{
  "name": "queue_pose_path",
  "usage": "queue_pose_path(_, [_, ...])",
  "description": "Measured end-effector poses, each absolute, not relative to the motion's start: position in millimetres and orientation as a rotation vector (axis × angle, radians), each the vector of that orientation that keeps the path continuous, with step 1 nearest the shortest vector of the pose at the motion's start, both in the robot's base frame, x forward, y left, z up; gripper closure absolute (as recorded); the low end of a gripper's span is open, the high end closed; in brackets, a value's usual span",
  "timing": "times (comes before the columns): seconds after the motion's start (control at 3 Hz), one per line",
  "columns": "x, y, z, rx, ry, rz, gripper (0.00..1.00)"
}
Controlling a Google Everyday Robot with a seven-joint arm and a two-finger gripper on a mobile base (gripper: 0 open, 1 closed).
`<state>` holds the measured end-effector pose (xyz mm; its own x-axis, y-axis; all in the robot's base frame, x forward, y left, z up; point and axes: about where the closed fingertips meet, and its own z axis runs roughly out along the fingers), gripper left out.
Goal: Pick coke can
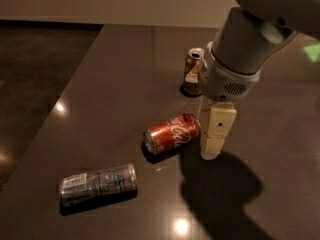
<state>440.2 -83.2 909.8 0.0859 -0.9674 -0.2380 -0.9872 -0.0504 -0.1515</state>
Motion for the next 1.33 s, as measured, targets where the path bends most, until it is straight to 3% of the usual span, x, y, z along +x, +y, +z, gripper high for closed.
queue_pose_path(1.0, [448.2, -45.2, 853.6, -2.315, 1.809, 0.196, 0.00])
queue_pose_path(1.33, [449.9, -41.9, 841.3, -2.362, 1.789, 0.229, 0.18])
